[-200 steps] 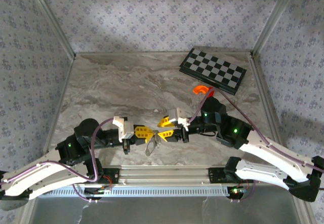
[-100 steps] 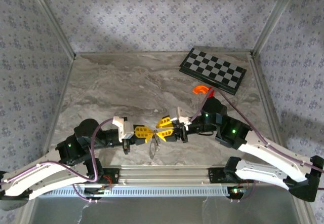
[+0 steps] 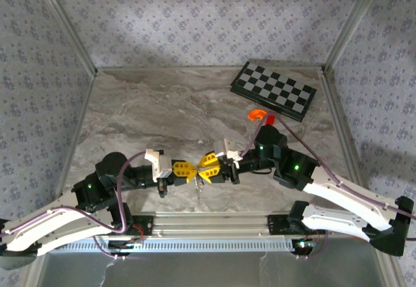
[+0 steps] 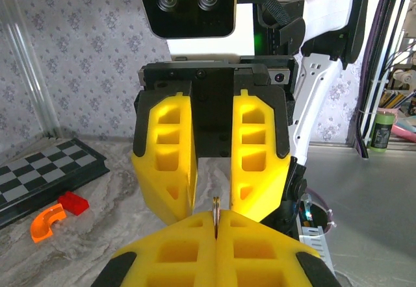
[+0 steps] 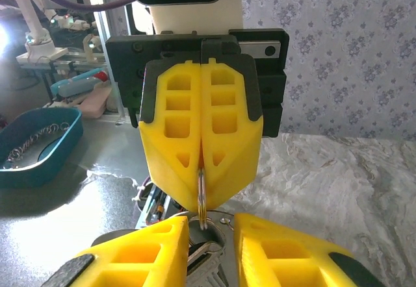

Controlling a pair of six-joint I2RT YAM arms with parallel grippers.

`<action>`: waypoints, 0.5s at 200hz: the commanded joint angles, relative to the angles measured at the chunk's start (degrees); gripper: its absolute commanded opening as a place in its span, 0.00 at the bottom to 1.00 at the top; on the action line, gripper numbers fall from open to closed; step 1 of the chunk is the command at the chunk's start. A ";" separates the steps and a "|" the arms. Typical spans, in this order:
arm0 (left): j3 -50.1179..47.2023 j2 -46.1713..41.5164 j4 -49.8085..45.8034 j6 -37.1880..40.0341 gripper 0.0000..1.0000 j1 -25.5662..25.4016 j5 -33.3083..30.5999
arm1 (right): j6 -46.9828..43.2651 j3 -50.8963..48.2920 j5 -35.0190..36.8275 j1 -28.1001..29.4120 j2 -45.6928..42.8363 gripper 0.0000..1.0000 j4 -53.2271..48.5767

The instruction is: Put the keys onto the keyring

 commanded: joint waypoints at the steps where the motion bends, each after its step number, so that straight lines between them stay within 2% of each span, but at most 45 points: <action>1: 0.03 -0.26 3.23 -0.36 0.00 -0.18 -0.34 | -0.34 0.62 -1.03 0.51 0.14 0.21 0.52; 48: 0.15 0.80 2.10 -0.33 0.00 -0.18 -0.53 | -0.76 1.60 -2.26 0.52 1.33 0.00 -0.66; 88: 0.91 0.80 -0.88 0.37 0.00 -0.18 -2.08 | -1.89 2.51 -0.50 0.60 0.98 0.00 -3.41; 100: 1.53 0.62 -3.15 1.18 0.10 -0.18 -3.61 | -3.37 3.68 0.54 0.64 1.27 0.00 -6.58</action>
